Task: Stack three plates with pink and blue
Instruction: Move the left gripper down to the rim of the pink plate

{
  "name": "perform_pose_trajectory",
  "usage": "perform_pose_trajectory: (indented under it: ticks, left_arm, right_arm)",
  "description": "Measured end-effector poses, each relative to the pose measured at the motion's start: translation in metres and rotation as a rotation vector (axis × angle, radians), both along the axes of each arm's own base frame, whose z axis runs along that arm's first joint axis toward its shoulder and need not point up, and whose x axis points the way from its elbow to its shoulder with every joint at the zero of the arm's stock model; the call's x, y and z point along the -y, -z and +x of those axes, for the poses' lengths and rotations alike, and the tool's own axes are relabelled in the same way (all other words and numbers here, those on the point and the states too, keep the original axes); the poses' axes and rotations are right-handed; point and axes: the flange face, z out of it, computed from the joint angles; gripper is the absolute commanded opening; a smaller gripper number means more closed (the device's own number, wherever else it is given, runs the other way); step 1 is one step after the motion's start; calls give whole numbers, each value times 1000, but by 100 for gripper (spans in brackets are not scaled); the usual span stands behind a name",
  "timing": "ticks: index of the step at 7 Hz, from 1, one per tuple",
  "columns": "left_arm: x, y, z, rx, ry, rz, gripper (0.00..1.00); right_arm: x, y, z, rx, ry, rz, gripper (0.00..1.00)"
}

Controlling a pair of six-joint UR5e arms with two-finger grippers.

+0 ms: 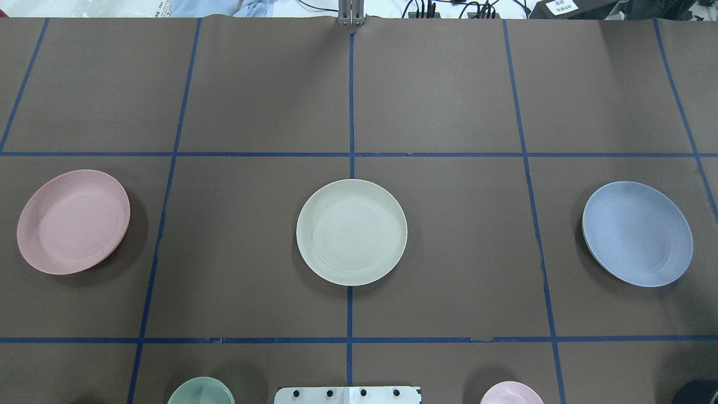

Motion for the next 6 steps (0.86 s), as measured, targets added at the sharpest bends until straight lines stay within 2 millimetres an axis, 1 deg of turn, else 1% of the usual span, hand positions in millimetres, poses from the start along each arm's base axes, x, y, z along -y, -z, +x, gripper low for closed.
perform_pose_trajectory:
  ticks: [1, 2, 3, 4, 5, 6]
  left_arm:
    - [0, -11, 25, -33, -17, -15, 100]
    - [-3, -31, 62, -76, -21, -79, 100]
    - [-9, -56, 99, -109, 15, -134, 99]
    - [-18, -90, 136, -145, 81, -177, 94]
    - [-29, -123, 168, -185, 154, -215, 86]
    - [-41, -148, 193, -210, 203, -249, 82]
  right_arm:
    - [0, 6, -23, 11, -24, -5, 100]
    - [-1, 10, -37, 22, -37, -8, 100]
    - [-2, 11, -42, 29, -42, -8, 100]
    - [-3, 11, -43, 31, -44, -9, 100]
    - [-4, 11, -43, 32, -45, -7, 100]
    - [-4, 11, -44, 33, -45, -6, 100]
